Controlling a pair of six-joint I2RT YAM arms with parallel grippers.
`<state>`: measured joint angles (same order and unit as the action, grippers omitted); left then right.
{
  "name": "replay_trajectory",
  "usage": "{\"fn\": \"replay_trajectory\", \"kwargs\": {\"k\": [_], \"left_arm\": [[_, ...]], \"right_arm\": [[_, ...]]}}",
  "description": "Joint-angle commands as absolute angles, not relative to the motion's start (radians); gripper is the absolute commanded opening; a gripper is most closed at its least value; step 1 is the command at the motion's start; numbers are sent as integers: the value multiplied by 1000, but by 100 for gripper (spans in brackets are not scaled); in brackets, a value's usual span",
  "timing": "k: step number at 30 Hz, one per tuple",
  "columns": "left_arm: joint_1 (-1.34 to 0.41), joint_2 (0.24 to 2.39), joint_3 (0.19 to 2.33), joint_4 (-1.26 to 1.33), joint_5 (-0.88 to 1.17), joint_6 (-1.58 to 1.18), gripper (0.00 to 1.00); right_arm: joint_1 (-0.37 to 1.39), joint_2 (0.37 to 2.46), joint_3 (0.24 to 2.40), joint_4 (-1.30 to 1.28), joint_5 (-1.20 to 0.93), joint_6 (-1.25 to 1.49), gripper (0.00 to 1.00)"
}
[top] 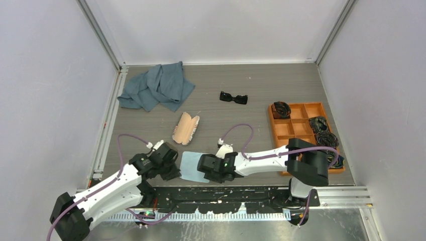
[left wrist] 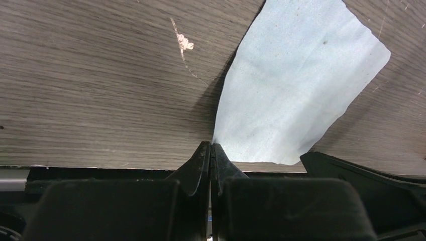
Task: Organize the sunglasses
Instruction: Adjust the glasses cleaning cloth at the center of the board.
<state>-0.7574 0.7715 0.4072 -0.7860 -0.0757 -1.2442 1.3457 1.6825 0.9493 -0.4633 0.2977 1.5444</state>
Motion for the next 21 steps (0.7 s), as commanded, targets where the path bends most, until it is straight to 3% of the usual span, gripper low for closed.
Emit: {"fn": "replay_trajectory", "kwargs": {"k": [1, 10, 16, 21], "left_arm": [[-761, 739, 419, -824, -113, -1230, 1], [-761, 739, 401, -805, -102, -1230, 1], [-761, 765, 406, -788, -97, -1223, 1], [-761, 789, 429, -775, -88, -1200, 0]], "right_arm": [[1357, 1718, 994, -502, 322, 1546, 36], [1360, 1741, 1006, -493, 302, 1536, 23], [1355, 1741, 1010, -484, 297, 1520, 1], [1347, 1681, 972, -472, 347, 1508, 0]]}}
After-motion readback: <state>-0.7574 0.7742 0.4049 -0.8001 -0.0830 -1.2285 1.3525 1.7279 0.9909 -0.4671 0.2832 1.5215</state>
